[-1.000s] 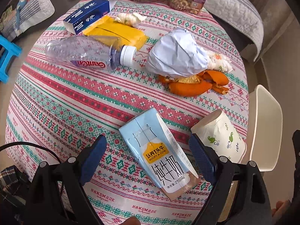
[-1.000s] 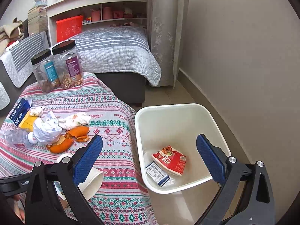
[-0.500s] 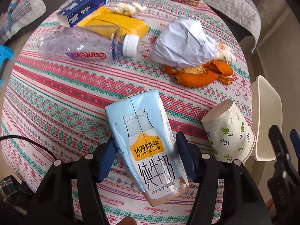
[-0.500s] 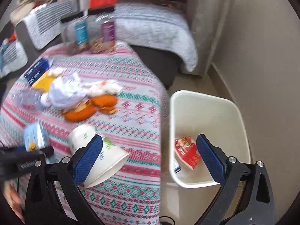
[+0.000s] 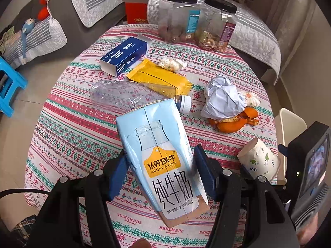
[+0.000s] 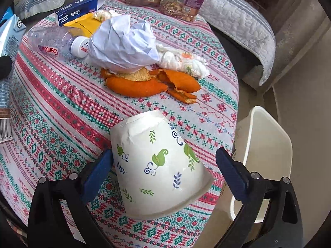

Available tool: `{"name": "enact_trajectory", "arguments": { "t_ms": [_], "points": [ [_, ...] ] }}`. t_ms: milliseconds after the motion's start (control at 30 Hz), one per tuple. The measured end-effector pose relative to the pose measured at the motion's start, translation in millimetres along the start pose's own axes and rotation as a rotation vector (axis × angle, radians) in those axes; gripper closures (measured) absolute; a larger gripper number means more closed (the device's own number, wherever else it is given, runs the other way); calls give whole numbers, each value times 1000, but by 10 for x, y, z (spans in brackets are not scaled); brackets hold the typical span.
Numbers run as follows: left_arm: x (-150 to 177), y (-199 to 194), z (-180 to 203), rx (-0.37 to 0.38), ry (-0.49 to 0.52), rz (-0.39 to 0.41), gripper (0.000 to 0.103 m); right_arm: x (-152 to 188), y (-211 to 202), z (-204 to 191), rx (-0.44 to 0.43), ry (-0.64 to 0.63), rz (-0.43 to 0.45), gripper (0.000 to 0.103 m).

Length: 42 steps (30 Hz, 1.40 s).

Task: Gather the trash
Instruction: 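Lift the paper cup with the right tool and drop it into the bin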

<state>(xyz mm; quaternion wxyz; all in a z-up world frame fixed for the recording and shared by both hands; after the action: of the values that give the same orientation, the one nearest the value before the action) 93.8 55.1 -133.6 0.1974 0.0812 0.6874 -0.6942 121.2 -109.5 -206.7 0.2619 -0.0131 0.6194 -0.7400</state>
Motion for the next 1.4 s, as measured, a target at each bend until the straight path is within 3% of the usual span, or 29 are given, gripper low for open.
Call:
{"name": "enact_trajectory", "arguments": {
  "t_ms": [133, 267, 667, 833, 1000, 1400],
  "points": [
    [-10, -17, -103, -3, -13, 14, 41, -34, 24, 29, -95, 77, -19, 35],
    [-62, -27, -188, 2, -35, 30, 41, -143, -140, 67, -151, 149, 41, 38],
    [-307, -322, -217, -31, -18, 216, 41, -531, -976, 68, -183, 234, 395, 38],
    [-414, -554, -185, -40, -14, 326, 41, -579, -1286, 182, -134, 287, 552, 38],
    [-471, -752, -84, -58, 6, 434, 41, -531, -1446, 354, -94, 365, 650, 37],
    [-426, -979, 271, -42, 39, 584, 41, -321, -1596, 696, 33, 482, 748, 36]
  ]
}}
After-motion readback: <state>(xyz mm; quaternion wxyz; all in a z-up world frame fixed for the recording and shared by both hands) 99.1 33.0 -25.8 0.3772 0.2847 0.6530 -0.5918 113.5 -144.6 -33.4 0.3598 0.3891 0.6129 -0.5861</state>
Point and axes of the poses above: each gripper's, at about its wrist camera, not at the fingertips, and y roughly the way its jaws point, z to its right, x to its underside, the point moved 3 cm from there along y, roughly the way its jaws point, and after that the axes turned 3 degrees about -z, right-handed, at the moved point
